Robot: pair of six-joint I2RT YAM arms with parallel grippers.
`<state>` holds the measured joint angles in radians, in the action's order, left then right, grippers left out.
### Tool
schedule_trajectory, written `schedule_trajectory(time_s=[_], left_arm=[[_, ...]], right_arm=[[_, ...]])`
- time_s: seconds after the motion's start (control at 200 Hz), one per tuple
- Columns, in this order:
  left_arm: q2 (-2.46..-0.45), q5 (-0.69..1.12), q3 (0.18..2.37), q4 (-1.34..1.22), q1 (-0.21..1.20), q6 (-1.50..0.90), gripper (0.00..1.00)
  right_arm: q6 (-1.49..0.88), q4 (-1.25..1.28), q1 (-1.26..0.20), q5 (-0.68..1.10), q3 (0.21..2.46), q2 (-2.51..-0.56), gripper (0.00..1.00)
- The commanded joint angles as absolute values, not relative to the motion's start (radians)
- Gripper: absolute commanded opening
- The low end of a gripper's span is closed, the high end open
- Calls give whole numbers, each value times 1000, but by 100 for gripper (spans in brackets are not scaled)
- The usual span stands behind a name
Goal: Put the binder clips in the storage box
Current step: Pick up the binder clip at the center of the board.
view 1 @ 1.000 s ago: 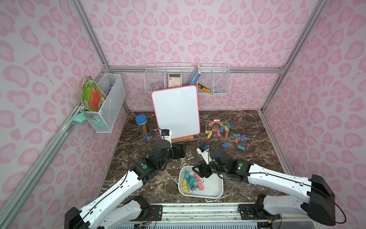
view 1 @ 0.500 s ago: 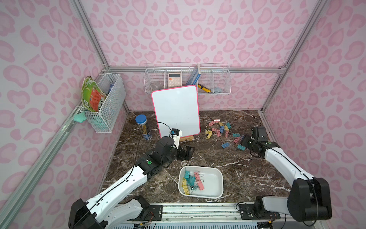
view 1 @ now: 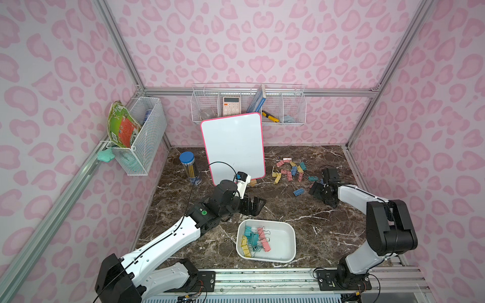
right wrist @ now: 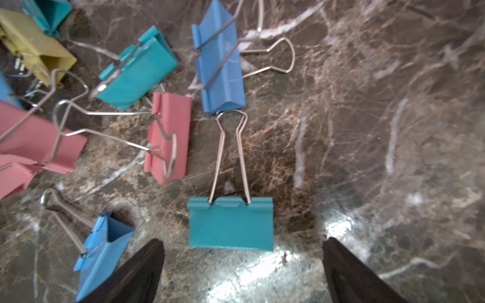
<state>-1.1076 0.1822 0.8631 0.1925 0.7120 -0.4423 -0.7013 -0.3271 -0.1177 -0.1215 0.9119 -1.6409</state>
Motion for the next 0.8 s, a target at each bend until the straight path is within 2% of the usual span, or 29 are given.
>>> schedule_trajectory(time_s=[0.0, 0.285, 0.47, 0.595, 0.795], left_arm=[[-1106, 167, 864, 177, 712, -431, 99], [-1104, 157, 863, 181, 712, -437, 99], [-1098, 153, 863, 185, 712, -439, 99], [-1097, 149, 862, 186, 712, -441, 99], [-1086, 137, 856, 177, 712, -448, 99]], right_arm=[[-688, -292, -124, -173, 915, -1653, 87], [-673, -275, -137, -188, 907, -1687, 65], [-663, -272, -138, -212, 886, -1641, 53], [-660, -291, -137, -234, 871, -1570, 47], [-671, -366, -142, -229, 850, -1390, 46]])
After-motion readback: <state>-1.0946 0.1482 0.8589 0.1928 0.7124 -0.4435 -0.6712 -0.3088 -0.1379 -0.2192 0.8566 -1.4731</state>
